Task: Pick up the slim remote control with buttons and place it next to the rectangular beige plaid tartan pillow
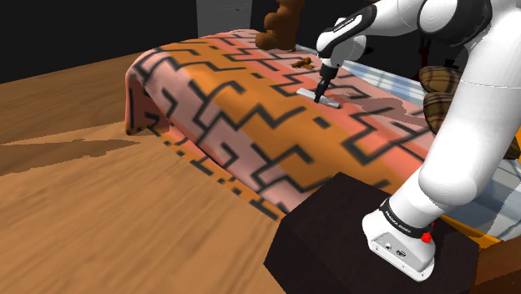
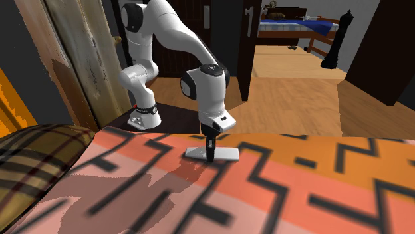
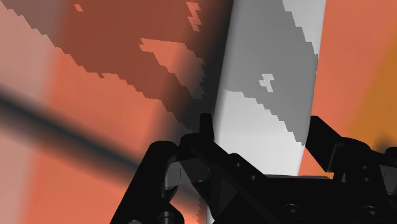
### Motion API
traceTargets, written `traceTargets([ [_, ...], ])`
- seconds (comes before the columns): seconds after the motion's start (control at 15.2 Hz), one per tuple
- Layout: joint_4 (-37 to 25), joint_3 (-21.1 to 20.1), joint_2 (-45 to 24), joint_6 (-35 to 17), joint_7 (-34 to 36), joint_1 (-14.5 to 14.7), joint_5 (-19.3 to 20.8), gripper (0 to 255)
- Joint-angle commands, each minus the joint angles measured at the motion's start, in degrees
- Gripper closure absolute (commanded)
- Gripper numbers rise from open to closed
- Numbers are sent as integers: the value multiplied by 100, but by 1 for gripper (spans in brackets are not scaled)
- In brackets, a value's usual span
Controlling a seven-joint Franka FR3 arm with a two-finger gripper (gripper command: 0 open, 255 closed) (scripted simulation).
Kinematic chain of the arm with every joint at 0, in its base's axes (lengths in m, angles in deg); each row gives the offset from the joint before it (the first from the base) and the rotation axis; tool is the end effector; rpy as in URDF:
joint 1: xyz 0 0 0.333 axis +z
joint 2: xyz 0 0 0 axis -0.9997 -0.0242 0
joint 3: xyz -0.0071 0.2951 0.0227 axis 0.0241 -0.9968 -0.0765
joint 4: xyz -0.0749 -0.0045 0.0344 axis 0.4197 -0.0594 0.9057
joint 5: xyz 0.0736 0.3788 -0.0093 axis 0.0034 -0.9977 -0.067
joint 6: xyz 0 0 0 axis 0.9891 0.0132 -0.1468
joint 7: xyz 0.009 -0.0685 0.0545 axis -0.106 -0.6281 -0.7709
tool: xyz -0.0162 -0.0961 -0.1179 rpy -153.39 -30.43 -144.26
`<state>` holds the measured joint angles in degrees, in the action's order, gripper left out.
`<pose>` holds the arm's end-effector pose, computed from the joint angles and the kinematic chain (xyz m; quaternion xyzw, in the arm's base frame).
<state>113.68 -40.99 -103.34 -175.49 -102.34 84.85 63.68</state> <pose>0.5322 -0.2675 0.2694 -0.9870 -0.1604 -0.0031 0.0045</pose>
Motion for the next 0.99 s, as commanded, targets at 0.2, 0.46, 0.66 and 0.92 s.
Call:
traceTargets([
  [0.2,-122,44,187,289,77,33,115,255],
  [0.46,-251,75,339,554,140,57,207,255],
  [0.66,-362,94,441,756,183,72,269,255],
  [0.92,-527,113,563,1029,233,87,342,255],
])
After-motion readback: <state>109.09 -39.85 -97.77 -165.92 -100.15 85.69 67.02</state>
